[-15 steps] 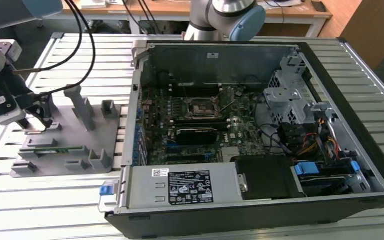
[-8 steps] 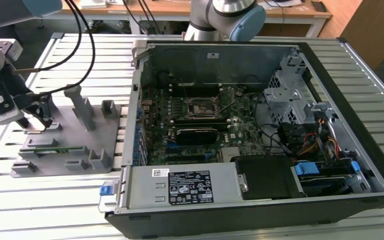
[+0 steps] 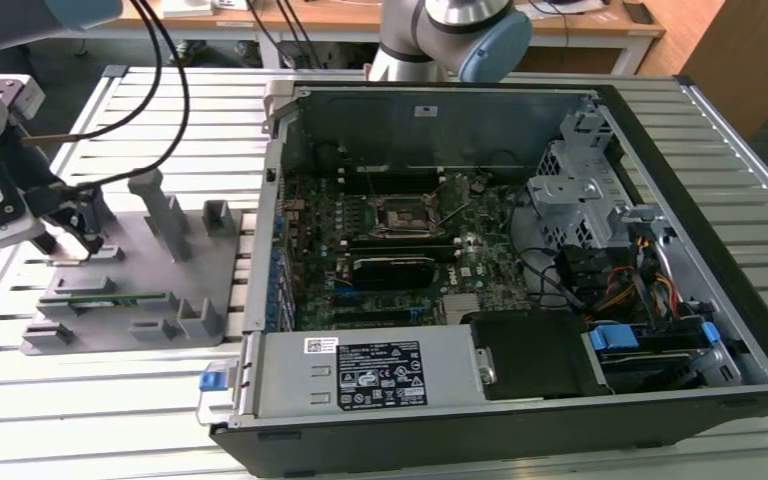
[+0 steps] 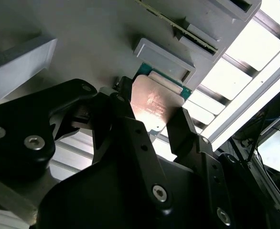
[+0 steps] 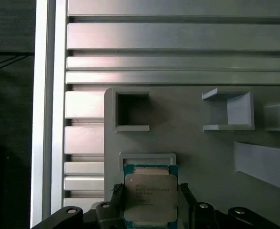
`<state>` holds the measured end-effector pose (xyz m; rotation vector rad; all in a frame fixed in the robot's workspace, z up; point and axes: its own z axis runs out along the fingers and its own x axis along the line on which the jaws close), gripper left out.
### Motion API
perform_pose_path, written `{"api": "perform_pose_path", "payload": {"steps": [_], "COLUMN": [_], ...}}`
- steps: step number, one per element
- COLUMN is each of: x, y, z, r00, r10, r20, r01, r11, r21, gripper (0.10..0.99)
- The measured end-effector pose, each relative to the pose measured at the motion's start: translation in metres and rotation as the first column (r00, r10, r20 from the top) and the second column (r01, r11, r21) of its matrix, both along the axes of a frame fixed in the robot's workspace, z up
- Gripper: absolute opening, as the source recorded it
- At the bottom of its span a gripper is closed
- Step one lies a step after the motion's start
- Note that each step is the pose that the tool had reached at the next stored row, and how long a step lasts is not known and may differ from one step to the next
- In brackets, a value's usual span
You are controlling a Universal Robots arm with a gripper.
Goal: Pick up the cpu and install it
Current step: 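Pick up the cpu and move it towards the insertion slot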
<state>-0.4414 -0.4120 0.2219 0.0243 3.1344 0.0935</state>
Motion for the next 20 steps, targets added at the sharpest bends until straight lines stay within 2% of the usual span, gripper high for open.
{"api": "perform_pose_path", "payload": {"steps": [20], "x": [0.0000], "y": [0.0000], "z": [0.0183], "r00": [1.0000], "r10": [0.000], "r20": [0.0001], "r01": [0.000], "r11": [1.0000], "r21": [0.000], "gripper": [0.537]}}
